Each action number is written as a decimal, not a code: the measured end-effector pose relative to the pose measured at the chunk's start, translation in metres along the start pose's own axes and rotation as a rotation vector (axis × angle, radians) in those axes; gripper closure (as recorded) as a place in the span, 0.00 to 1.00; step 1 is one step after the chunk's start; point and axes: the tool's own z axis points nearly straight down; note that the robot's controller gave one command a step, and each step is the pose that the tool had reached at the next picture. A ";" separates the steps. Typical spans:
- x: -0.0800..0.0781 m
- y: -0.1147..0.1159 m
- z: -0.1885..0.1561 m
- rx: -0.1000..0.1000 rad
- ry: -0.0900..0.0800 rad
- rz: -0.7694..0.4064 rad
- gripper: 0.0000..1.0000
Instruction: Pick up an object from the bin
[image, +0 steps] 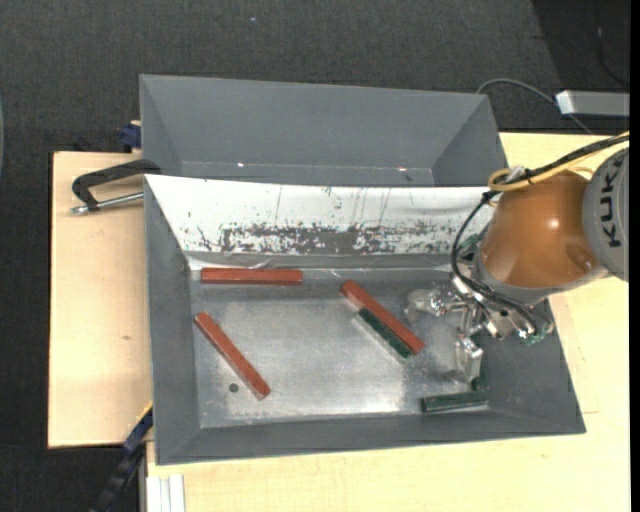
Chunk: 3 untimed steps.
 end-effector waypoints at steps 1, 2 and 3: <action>0.002 0.031 0.010 -0.004 0.003 -0.243 0.00; -0.012 0.061 -0.009 -0.002 -0.002 -0.472 0.00; -0.016 0.090 -0.037 -0.002 -0.003 -0.532 0.00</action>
Offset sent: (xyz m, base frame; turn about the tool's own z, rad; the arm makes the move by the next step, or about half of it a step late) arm -0.0172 0.0648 0.0126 -0.4819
